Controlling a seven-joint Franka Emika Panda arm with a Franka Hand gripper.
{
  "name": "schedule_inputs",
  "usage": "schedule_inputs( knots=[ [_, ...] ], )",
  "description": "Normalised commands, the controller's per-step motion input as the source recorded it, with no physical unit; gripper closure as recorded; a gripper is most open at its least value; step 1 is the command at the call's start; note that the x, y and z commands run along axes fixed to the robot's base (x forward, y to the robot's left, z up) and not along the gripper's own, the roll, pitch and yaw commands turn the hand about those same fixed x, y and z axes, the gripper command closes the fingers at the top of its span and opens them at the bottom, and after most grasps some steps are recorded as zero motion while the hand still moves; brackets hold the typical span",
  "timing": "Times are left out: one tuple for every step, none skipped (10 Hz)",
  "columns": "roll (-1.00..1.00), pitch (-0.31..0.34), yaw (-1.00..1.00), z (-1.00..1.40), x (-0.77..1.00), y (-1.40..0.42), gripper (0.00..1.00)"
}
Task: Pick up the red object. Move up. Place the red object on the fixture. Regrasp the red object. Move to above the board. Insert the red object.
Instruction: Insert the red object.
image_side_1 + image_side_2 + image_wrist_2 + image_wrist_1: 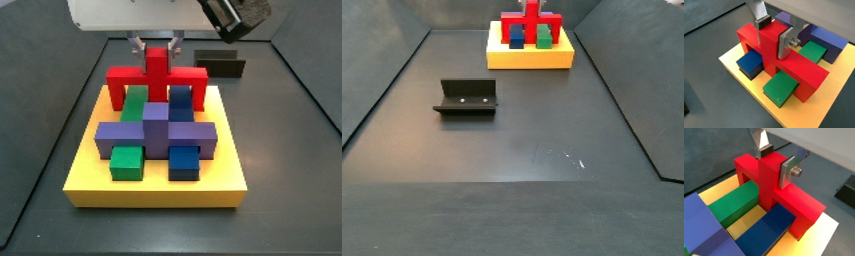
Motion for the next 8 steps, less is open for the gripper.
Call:
schedule_inputs(
  knots=[
    [0.36,0.104,0.16,-0.34,0.25,-0.07,1.0],
    [0.31,0.137,0.07,-0.29,0.29,-0.07,1.0],
    [0.15,0.099,0.0,-0.42,0.29,0.0,1.0],
    [0.05,0.0,0.0,-0.78,0.19,0.0,1.0],
    [0.0,-0.043,0.0,-1.0,0.0,0.06,1.0],
    [0.0,-0.024,0.0,-0.91,0.0,0.06,1.0],
    [0.02,0.02,0.0,0.0,0.0,0.0,1.0],
    [0.0,0.0,0.0,0.0,0.0,0.0,1.0]
  ],
)
